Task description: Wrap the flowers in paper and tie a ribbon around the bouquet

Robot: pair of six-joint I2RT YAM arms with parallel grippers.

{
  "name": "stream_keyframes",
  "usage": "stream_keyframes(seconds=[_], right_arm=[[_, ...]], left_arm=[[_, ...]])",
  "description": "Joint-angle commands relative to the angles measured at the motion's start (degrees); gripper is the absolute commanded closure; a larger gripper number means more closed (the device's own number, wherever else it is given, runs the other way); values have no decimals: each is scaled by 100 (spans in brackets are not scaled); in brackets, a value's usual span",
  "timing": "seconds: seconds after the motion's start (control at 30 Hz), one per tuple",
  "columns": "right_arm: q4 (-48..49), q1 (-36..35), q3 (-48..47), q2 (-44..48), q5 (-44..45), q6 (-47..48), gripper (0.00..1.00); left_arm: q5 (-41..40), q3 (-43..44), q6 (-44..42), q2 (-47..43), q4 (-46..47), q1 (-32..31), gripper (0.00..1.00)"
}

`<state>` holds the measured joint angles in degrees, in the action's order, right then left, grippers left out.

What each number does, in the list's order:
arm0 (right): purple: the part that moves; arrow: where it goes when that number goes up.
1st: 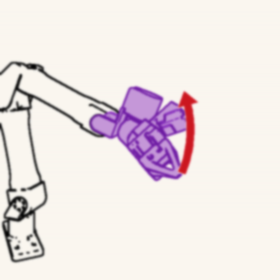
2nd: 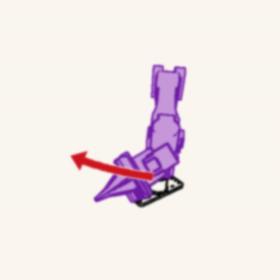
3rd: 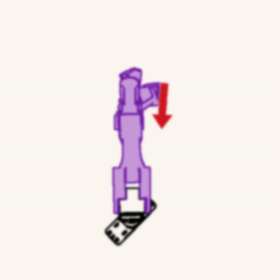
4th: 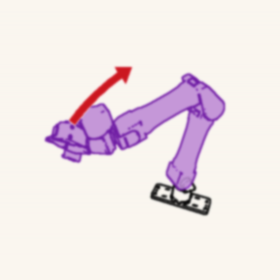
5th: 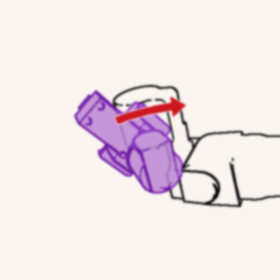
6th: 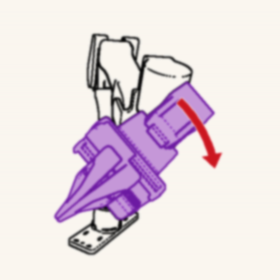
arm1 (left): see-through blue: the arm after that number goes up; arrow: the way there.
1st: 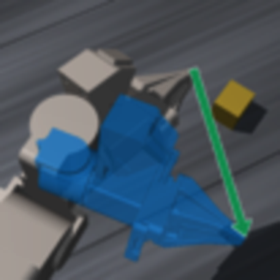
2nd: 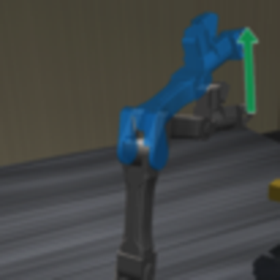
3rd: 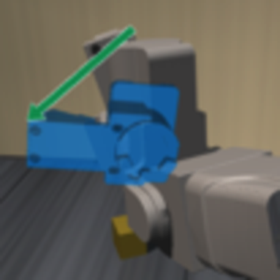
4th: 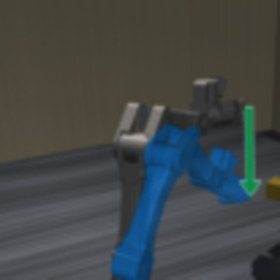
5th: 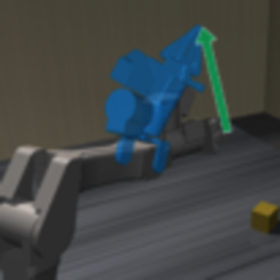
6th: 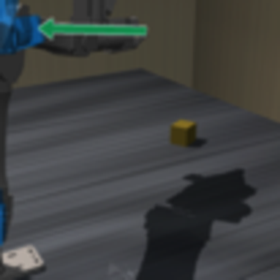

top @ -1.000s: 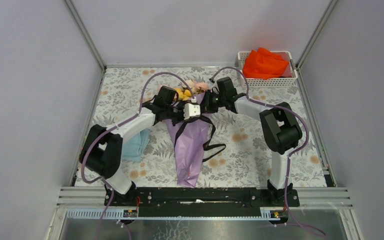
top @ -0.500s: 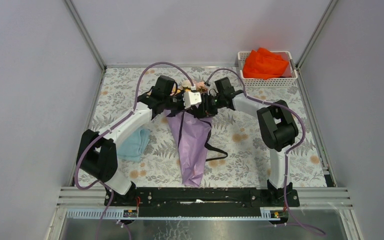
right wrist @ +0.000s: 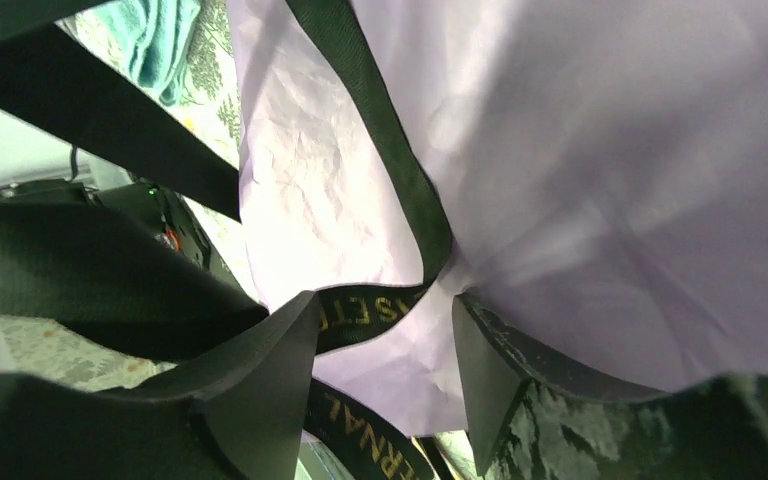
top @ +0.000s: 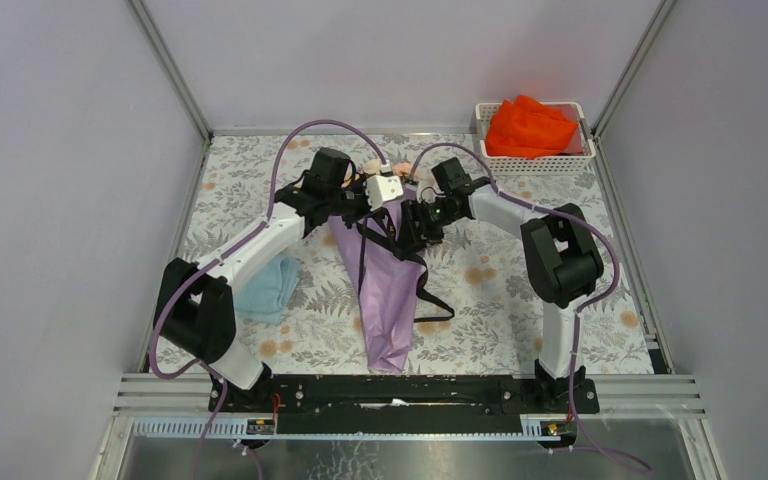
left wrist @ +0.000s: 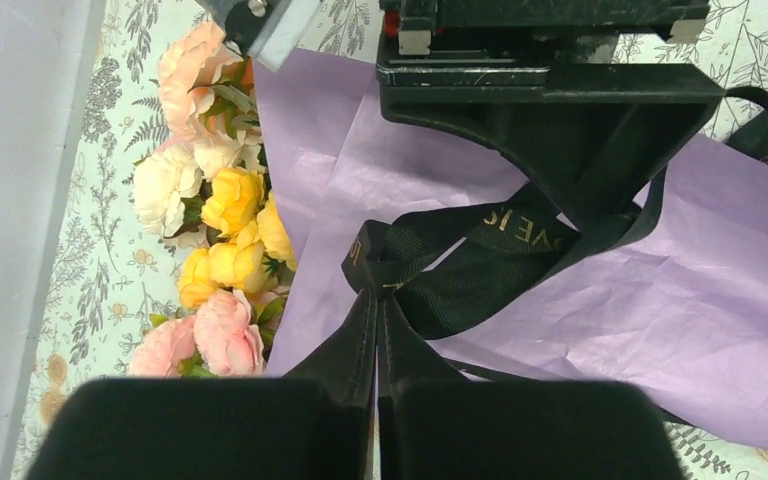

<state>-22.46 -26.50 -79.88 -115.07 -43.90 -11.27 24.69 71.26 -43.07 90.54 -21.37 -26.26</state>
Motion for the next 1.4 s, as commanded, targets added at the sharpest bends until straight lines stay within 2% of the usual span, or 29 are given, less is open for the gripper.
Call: stream_keyframes(seconds=[0.0,0.1,0.23,0.37,0.47,0.63,0.77,1.0,1.17,1.37], right_arm=[[-434,129,-418,514,326,280,37],[-376,241,-510,633,657,178,31],[-229,295,-462,934,1560,62,31],[452,282,163,1656,2461,-298,43],[1382,153,1009,2383,2561,-498,55],[2760,-713,2321,3163,2605,-701,63],[3887,-1472,2941,3261,2591,-1137,67],[4021,-1789,3120,2818,3293,-1607,71],[3504,-1765,2993,2512,4559,-2160,74],[2874,-1759,2646,2286,5202,-2144,74]], left_arm=[[192,-23,281,94,379,16,100],[312,-62,343,118,392,15,100],[360,-113,541,138,538,16,100],[325,-125,686,234,685,17,100],[298,-102,761,316,758,21,100],[162,-49,869,451,896,16,100],[92,-40,900,578,1014,16,100],[-181,233,1068,868,1211,16,100],[-128,287,1137,928,1256,17,100],[-138,283,1135,1008,1313,16,100]])
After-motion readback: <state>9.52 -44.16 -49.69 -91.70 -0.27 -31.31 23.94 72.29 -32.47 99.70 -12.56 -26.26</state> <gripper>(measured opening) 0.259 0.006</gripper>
